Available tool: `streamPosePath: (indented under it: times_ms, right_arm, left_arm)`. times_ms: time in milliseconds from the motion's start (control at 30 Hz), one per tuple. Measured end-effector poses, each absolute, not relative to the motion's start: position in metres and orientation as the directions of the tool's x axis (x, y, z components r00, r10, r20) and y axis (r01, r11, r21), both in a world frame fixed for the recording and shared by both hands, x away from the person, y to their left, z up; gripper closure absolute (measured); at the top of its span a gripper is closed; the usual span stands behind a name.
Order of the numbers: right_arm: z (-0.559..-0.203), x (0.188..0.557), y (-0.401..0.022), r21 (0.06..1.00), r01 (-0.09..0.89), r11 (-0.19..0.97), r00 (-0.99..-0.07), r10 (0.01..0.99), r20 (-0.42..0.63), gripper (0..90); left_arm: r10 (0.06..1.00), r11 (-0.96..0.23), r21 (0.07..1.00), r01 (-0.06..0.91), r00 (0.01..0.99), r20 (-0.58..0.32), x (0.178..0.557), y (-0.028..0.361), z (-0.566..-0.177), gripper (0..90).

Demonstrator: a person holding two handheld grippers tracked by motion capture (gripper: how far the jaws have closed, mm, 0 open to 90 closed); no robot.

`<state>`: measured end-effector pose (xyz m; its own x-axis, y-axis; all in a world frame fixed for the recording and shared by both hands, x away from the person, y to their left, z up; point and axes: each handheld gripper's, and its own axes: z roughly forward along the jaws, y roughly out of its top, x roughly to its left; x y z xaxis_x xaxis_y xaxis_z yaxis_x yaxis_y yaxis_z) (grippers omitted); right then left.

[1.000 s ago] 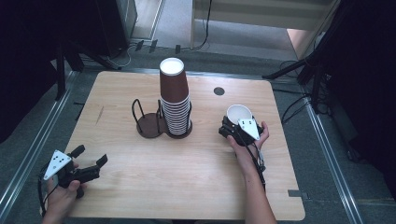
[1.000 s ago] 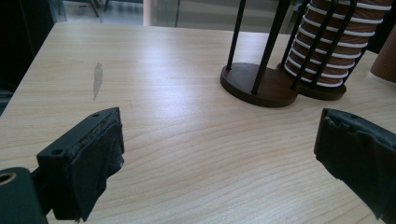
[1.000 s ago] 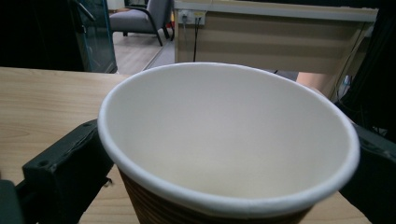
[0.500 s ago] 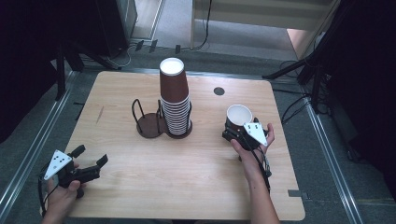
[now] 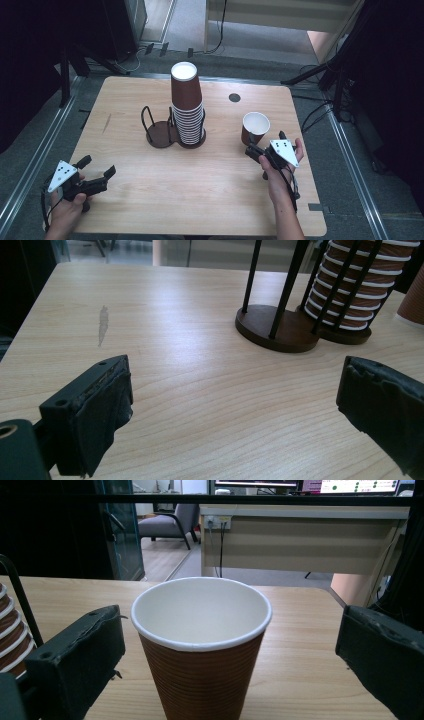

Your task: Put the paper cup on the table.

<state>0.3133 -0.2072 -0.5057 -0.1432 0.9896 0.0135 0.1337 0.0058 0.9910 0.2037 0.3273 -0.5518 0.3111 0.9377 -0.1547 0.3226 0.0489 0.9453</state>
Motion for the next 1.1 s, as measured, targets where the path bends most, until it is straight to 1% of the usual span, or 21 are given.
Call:
streamPosePath:
  times_ms: [200,600,1100]
  right_arm:
    - [-0.506,0.305,-0.217,0.990,0.138,-0.015,-0.139,0.990,0.034,0.0]
    - [-0.508,0.284,-0.244,0.990,0.139,-0.004,-0.119,0.993,0.021,0.0]
    - [-0.514,0.268,-0.264,0.989,0.146,-0.006,-0.096,0.995,0.020,0.0]
  left_arm:
    - [0.937,0.050,0.945,0.324,0.312,-0.157,0.204,0.327,-0.552,2.4]
    - [0.937,0.044,0.944,0.327,0.313,-0.152,0.204,0.327,-0.552,2.4]
    - [0.938,0.046,0.944,0.326,0.310,-0.153,0.204,0.327,-0.552,2.4]
